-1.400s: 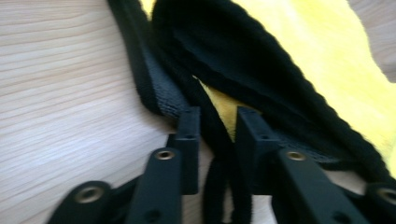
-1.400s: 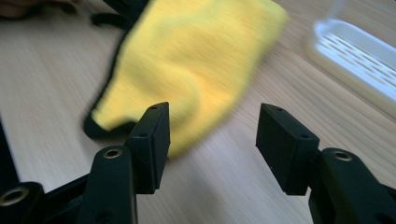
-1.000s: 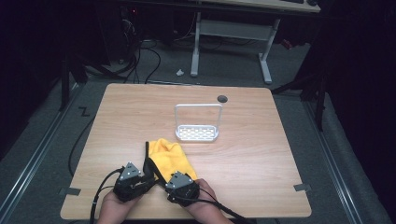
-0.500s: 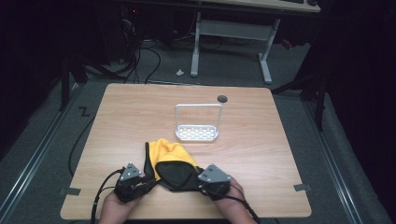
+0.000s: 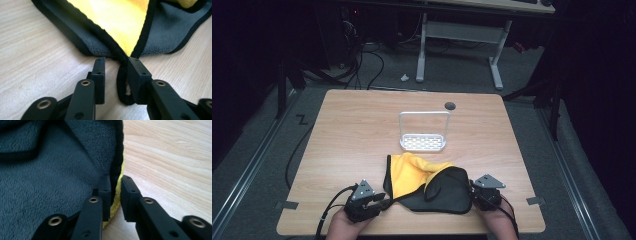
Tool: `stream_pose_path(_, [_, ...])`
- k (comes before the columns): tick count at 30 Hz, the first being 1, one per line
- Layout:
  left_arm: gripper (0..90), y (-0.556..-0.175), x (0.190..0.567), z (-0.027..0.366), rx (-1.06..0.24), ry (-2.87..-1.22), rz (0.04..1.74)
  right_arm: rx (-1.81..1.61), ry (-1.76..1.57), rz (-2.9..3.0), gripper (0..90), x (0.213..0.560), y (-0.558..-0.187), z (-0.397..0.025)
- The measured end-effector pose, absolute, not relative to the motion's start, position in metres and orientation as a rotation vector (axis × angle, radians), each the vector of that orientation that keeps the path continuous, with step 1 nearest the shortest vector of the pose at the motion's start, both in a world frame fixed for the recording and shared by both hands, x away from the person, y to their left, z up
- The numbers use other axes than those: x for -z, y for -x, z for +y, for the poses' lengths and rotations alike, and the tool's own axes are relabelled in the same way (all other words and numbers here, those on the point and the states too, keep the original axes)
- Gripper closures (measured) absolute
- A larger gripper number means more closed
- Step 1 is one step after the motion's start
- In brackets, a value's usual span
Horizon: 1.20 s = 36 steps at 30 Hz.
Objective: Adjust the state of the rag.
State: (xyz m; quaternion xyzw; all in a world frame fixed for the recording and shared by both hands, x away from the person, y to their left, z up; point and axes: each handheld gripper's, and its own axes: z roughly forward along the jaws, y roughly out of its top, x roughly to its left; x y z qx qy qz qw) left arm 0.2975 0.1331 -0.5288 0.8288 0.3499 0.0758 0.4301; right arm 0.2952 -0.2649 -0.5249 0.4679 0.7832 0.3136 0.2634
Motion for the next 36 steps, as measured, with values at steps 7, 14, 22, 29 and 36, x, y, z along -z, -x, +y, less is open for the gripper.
stream_pose_path(7, [51.2,-0.316,0.530,0.142,-0.228,-1.993,0.982,-0.895,-1.260,2.034,55.7,0.512,-0.290,-0.269])
stream_pose_path(14, [70.9,-0.325,0.534,0.118,-0.170,-2.012,1.006,-0.950,-1.212,1.986,54.1,0.499,-0.280,-0.264])
stream_pose_path(22, [81.8,-0.315,0.521,0.127,-0.127,-1.942,0.960,-1.031,-1.118,1.973,53.0,0.483,-0.266,-0.245])
stream_pose_path(29, [80.8,-0.308,0.526,0.122,-0.105,-1.979,0.938,-1.198,-0.960,1.959,50.1,0.444,-0.250,-0.207])
stream_pose_path(36, [81.3,-0.308,0.528,0.125,-0.125,-1.996,0.935,-0.972,-0.958,2.105,56.1,0.486,-0.284,-0.187])
